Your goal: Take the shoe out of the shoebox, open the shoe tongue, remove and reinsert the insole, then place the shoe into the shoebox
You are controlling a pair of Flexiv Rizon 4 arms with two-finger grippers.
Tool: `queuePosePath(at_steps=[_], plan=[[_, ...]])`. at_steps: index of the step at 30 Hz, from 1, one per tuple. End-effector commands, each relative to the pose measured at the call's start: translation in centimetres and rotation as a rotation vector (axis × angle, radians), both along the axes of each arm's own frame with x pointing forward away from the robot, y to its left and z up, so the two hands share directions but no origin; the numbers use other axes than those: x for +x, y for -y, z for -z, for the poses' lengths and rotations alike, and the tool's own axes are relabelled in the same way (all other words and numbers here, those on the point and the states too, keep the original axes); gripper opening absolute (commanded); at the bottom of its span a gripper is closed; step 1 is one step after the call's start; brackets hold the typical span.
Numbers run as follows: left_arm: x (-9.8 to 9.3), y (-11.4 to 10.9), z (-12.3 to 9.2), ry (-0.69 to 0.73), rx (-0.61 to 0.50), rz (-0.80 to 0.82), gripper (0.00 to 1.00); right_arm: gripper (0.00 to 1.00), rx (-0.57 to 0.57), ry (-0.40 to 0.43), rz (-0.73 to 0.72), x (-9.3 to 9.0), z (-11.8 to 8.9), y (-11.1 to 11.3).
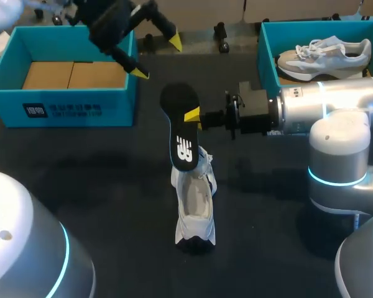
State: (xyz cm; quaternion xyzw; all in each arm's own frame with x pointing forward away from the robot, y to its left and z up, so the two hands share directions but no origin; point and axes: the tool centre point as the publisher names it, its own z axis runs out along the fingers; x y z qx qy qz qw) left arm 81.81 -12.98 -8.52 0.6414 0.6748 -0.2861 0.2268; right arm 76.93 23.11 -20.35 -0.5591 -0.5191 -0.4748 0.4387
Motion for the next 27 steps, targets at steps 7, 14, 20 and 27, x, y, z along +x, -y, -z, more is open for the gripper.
queuePosePath(at_steps=[7,14,20,27], plan=[[-0.5,-1.2,1.0,0.012,-0.309,-0.147,1.0,0.0,-0.002,0.001,0.002,0.0,0.1,-0.2],[-0.5,-1.2,1.0,0.012,-0.309,-0.147,1.0,0.0,-0.002,0.001,0.002,0.0,0.1,-0.2],[-0.3,-1.9,1.7,0.005,-0.318,-0.177,1.0,0.0,-0.002,0.001,0.002,0.0,0.1,-0.2],[0.2,-3.9,3.6,-0.014,-0.375,-0.202,1.0,0.0,-0.002,0.001,0.002,0.0,0.1,-0.2]])
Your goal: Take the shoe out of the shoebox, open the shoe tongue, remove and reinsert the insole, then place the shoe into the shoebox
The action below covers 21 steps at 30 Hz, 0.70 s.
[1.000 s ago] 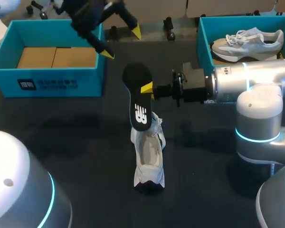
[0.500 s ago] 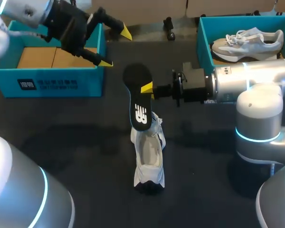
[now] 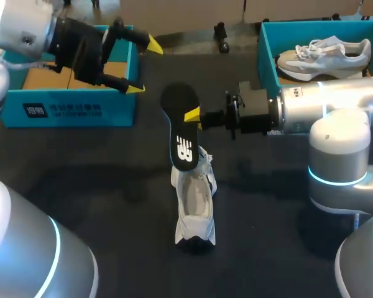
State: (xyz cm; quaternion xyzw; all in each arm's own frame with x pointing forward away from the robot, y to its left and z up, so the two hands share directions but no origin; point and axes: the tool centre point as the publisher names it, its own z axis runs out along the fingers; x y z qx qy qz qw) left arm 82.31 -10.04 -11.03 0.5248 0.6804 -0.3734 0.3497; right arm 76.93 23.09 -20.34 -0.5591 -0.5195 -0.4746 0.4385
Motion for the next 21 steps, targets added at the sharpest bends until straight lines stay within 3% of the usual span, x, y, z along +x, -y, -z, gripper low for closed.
queuePosePath(at_steps=[1,7,21], plan=[[-0.3,-1.7,2.4,-0.005,-0.067,0.01,1.0,0.0,-0.001,0.0,0.002,0.0,0.1,-0.2],[-0.2,-1.8,4.7,-0.037,-0.117,0.011,1.0,0.0,-0.001,0.0,0.002,0.0,0.1,-0.2],[-0.2,-1.8,4.8,-0.035,-0.119,0.013,1.0,0.0,-0.001,0.0,0.002,0.0,0.1,-0.2]])
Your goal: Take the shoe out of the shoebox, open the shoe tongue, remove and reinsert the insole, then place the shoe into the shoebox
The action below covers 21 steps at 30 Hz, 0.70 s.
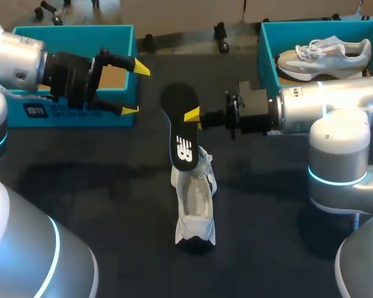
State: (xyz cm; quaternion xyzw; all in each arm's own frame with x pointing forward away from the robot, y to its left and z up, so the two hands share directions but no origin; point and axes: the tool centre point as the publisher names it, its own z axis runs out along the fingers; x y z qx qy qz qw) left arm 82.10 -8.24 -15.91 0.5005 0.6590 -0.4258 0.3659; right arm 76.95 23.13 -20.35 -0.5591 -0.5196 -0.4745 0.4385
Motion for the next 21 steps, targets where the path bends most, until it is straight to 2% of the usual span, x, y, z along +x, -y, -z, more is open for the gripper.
queuePosePath(at_steps=[1,4,7,10,11,13,21], plan=[[0.0,0.0,0.0,0.001,0.002,-0.001,1.0,0.0,-0.001,0.0,0.002,0.0,0.1,-0.2],[0.0,0.0,0.0,0.001,0.002,-0.001,1.0,0.0,-0.001,0.0,0.002,0.0,0.1,-0.2],[-0.6,0.8,1.3,0.029,0.039,-0.019,1.0,0.0,-0.001,0.0,0.002,0.0,0.1,-0.2],[-0.7,0.8,1.4,0.027,0.037,-0.018,1.0,0.0,-0.001,0.0,0.002,0.0,0.1,-0.2],[-1.0,1.2,2.5,0.016,-0.012,-0.003,1.0,0.0,-0.001,0.0,0.002,0.0,0.1,-0.2],[-0.7,1.4,3.1,0.018,-0.026,-0.016,1.0,0.0,-0.001,0.0,0.002,0.0,0.1,-0.2],[-0.3,1.7,4.1,0.004,-0.112,-0.017,1.0,0.0,-0.001,0.0,0.002,0.0,0.1,-0.2]])
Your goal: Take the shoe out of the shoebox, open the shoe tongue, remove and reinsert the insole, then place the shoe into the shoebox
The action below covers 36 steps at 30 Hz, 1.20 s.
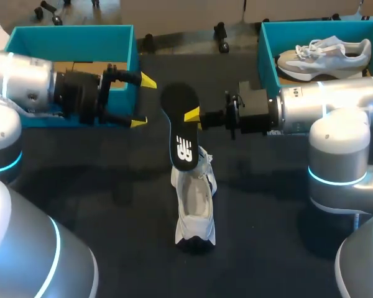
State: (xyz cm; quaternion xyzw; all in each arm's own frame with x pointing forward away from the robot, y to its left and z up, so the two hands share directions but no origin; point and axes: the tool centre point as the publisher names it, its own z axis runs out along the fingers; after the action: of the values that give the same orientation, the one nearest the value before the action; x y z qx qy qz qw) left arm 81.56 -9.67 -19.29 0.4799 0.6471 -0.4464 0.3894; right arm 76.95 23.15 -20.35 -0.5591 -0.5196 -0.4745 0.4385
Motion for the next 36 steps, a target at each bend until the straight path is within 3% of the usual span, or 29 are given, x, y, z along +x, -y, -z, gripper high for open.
queuePosePath(at_steps=[1,10,21,28,36], plan=[[0.3,0.4,0.7,0.006,-0.044,0.004,1.0,0.0,-0.001,0.0,0.002,0.0,0.1,-0.2],[0.8,1.8,1.5,-0.016,-0.112,0.013,1.0,0.0,-0.001,0.0,0.002,0.0,0.1,-0.2],[0.8,1.8,1.5,-0.016,-0.112,0.013,1.0,0.0,-0.001,0.0,0.002,0.0,0.1,-0.2],[0.3,3.5,2.8,0.038,-0.185,0.012,1.0,0.0,-0.001,0.0,0.002,0.0,0.1,-0.2],[0.5,4.2,2.3,0.076,-0.254,-0.018,1.0,0.0,-0.001,0.0,0.002,0.0,0.1,-0.2]])
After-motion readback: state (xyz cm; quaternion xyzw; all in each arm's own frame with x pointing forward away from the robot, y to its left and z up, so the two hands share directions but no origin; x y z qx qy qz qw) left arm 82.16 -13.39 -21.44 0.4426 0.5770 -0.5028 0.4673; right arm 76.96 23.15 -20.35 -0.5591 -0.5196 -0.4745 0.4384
